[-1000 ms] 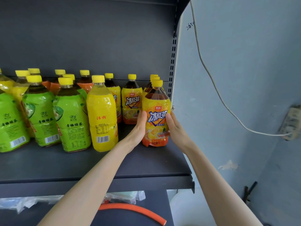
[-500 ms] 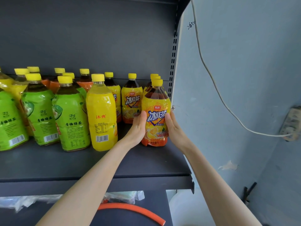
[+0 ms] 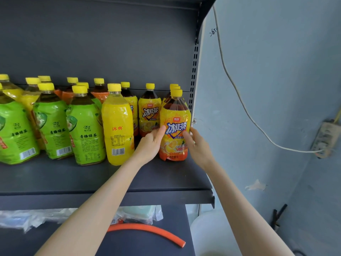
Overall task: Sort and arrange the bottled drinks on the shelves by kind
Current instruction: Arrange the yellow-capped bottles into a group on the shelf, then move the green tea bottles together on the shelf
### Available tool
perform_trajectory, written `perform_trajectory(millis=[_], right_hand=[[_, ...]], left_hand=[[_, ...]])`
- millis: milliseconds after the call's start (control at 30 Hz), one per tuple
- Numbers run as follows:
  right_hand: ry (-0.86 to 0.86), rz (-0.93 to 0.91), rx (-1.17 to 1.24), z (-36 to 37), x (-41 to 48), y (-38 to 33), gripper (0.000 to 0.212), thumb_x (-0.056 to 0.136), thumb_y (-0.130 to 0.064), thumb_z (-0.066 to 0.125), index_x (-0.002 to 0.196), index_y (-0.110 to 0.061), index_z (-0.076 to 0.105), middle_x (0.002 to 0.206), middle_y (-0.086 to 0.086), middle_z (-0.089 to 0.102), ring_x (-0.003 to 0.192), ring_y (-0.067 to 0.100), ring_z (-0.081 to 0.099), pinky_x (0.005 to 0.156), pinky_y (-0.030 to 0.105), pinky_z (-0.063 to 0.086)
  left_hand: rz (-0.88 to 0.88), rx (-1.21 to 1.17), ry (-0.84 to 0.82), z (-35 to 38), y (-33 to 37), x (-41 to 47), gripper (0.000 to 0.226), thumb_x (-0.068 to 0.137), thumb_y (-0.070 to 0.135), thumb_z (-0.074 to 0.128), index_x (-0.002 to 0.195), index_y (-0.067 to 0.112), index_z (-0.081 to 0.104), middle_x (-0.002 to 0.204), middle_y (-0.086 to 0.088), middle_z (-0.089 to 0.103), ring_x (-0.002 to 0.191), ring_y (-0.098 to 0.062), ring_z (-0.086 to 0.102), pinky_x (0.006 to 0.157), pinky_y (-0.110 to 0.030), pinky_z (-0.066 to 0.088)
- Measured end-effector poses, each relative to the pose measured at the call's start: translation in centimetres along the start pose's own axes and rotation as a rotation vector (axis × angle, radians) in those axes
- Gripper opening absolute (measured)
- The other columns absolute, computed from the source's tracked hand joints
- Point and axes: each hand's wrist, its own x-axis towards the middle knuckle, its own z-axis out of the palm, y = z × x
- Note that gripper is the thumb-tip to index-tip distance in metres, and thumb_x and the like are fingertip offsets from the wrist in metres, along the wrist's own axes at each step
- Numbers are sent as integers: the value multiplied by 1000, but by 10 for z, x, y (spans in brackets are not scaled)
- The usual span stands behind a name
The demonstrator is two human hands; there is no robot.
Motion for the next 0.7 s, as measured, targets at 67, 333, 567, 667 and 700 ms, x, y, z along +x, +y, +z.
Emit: perform_trajectory(millis=[67,333,567,667,700], right_hand=[[32,19,-101,-3,-15,-3,47,100,-30,47,143,-13,38,131,5,58,116,23,58,90,31,47],[168,-186,-341,14,-45,-22,26,93,-26,57,114,-11,64,113,3,67,91,19,63,78,31,51],[155,-331,-315,71,-33,-60,18,94,-21,57,105,-11,68,100,1,69,80,9,61,66,10,46],[182,-377,-286,105,-25,-72,17,93,-21,60,103,-11,68,100,2,69,82,10,61,72,21,52],[203,-377,-271,117,-23,-75,19,92,-23,61,105,-11,67,101,3,68,85,11,61,74,27,53]], left_hand=[[19,175,85,-4,4,-15,44,96,44,39,126,16,55,120,-2,64,108,-18,58,85,-24,44],[180,381,268,-44,10,-78,20,92,29,55,99,17,69,85,4,69,75,-10,63,72,-30,53],[241,312,427,-121,-6,-99,15,89,24,60,91,13,71,78,3,71,73,-8,66,66,-30,55],[224,250,491,-150,-28,-103,12,89,21,60,91,14,69,77,7,69,72,-1,63,65,-11,47],[217,218,506,-158,-36,-103,12,89,23,60,91,14,68,78,9,67,74,1,61,65,-6,44]])
